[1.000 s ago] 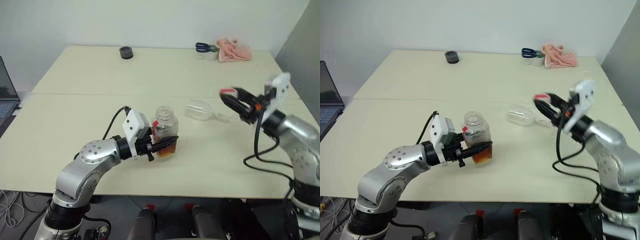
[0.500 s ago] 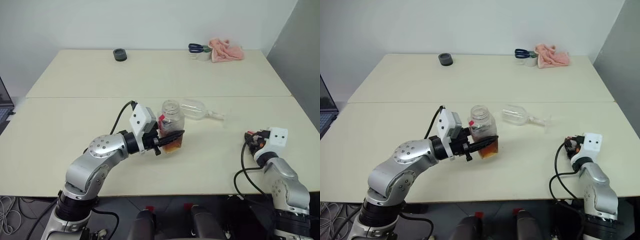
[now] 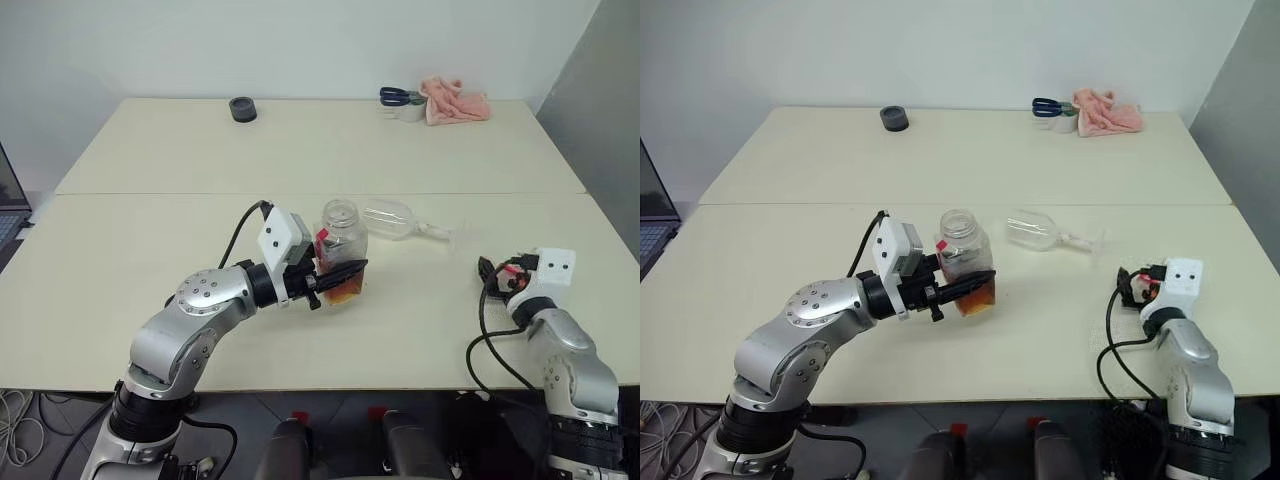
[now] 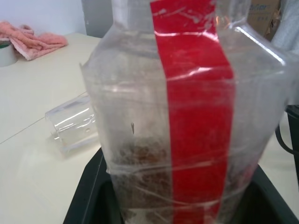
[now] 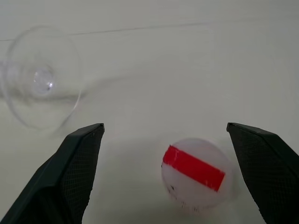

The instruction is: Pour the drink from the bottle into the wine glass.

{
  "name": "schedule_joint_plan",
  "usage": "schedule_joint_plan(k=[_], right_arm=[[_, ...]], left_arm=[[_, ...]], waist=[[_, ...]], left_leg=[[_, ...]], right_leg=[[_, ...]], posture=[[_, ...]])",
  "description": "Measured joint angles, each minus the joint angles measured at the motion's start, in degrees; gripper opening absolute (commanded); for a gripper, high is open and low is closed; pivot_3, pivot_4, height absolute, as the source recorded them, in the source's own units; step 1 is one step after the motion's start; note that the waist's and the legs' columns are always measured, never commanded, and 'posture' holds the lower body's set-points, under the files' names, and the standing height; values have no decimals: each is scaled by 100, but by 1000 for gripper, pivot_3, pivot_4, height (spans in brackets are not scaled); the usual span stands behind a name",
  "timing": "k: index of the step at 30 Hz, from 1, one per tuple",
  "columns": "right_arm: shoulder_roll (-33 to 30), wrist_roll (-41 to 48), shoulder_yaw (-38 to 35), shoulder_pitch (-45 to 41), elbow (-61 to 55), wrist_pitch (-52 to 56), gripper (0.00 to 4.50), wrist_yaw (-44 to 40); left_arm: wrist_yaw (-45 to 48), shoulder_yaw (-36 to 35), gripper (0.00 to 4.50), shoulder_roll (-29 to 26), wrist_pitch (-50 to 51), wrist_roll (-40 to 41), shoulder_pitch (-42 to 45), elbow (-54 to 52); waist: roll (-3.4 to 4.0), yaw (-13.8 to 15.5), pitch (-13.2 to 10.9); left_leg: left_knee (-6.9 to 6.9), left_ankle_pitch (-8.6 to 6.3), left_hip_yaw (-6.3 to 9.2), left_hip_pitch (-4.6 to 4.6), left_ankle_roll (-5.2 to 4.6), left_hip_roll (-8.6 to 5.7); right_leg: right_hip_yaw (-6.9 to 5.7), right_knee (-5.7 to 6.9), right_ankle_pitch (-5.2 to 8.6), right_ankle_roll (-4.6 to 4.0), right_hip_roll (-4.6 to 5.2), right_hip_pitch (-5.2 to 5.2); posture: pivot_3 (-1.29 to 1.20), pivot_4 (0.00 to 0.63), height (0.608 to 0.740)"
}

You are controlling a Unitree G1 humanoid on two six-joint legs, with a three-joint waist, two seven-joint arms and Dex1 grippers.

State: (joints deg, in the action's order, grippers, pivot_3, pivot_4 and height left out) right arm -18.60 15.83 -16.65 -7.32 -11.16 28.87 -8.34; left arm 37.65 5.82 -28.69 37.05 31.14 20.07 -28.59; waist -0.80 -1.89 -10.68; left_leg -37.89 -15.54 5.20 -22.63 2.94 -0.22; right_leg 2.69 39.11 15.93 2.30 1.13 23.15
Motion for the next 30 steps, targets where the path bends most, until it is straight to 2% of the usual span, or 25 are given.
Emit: schedule_joint_plan(k=[7,10,14,17,22,30], right_arm=[[-386,49,221,-90,-344,-108,4471,-561],[-668,862,238,-393,-1101,-37,4471,-1402],[-1652,2443,320,-801,-1893,880,4471,-2682],[-1930,3082,381,-1299,-1910,1318,4471,-3081],[-1775,3247,971,-2095,-1705,1446,4471,-3259],[-1375,2885,1533,-2296,-1349,1258,4471,-3270]], left_arm=[[-100,-27,1830,79,-7,-81,39,50],[-399,-187,1830,86,-30,-287,181,334],[-1257,-693,1830,117,-158,-873,661,1119],[-1854,-1039,1830,198,-319,-1263,992,1660],[-2563,-1377,1830,494,-796,-1647,1435,2491],[-2833,-1764,1830,739,-1642,-1772,1386,3396]], waist=[[0,-7,0],[1,-16,-1],[-7,8,-4],[-8,13,-4],[-10,20,-4],[-10,21,-4]], left_leg=[[0,0,-1,1,0,1],[0,0,8,2,-1,4],[-4,-1,25,-4,-3,0],[-7,-1,27,-11,-3,-7],[-8,0,34,-18,-1,-9],[-7,1,32,-25,1,-13]], right_leg=[[0,0,0,0,-1,1],[-7,1,0,0,-5,-1],[-22,-9,0,0,-3,-10],[-23,-9,-1,0,4,-7],[-30,-7,-2,1,8,0],[-30,-9,-3,0,18,7]], posture=[[0,150,740],[0,150,740],[0,150,740],[0,150,740],[0,150,740],[0,150,740]])
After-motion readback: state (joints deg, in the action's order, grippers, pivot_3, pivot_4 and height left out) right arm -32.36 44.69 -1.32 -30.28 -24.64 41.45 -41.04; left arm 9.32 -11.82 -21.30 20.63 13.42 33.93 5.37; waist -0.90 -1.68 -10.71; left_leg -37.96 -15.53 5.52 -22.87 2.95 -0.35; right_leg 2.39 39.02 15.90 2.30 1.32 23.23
